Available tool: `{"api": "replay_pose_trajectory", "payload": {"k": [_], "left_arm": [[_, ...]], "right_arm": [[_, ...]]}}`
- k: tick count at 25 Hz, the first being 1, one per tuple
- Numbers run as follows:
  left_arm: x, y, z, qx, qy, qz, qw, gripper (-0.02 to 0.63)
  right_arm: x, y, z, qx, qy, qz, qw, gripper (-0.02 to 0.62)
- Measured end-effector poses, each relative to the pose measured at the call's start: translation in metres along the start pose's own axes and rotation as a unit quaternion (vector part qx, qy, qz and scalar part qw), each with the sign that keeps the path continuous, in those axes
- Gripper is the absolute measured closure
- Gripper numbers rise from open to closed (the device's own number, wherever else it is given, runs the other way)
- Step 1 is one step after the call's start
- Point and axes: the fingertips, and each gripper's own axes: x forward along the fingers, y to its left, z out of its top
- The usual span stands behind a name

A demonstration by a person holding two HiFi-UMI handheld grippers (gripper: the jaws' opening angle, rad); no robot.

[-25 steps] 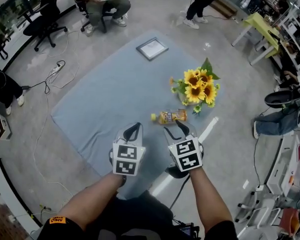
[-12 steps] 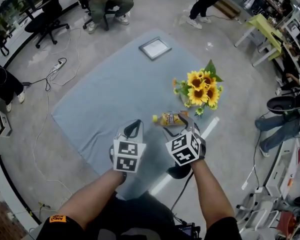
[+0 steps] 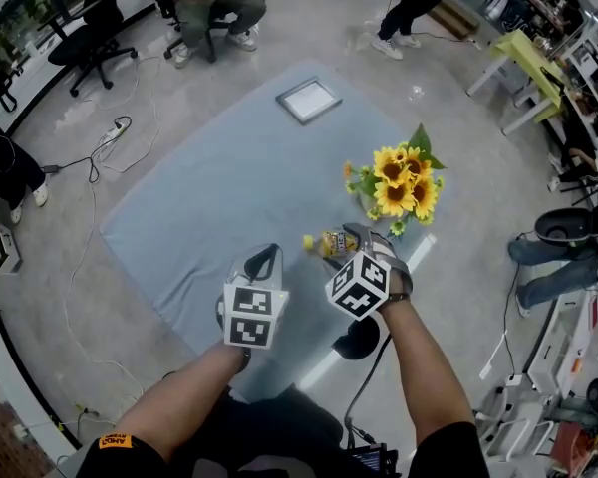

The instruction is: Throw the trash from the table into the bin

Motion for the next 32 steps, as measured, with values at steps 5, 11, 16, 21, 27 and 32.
{"api": "replay_pose_trajectory", "payload": {"k": [5, 11, 16, 21, 27, 32], "left_arm": [[0.002, 0.000, -0.002, 0.000, 0.002, -0.002, 1.0000, 0.598], [0.004, 0.000, -0.003, -0.002, 0.005, -0.005, 1.0000, 0.598], [0.005, 0.001, -0.003, -0.003, 0.006, -0.004, 1.0000, 0.598], [0.002, 0.002, -0.002, -0.005, 0.003, -0.004, 1.0000, 0.598], [0.003, -0.002, -0.002, -0.002, 0.001, -0.008, 1.0000, 0.598], [0.000, -0.009, -0.001, 0.004, -0.001, -0.016, 0.9999, 0.598]], "right_arm": [[0.012, 0.002, -0.005, -0.032, 0.017, 0.001, 0.999, 0.282], [0.019, -0.004, -0.005, -0.052, 0.029, -0.006, 0.998, 0.282], [0.028, -0.010, -0.010, -0.092, 0.051, -0.015, 0.994, 0.282], [0.026, -0.012, -0.010, -0.098, 0.053, -0.016, 0.994, 0.293], [0.013, -0.009, -0.011, -0.058, 0.036, -0.020, 0.997, 0.318], [-0.001, -0.003, -0.009, -0.036, 0.023, -0.026, 0.999, 0.319]]}}
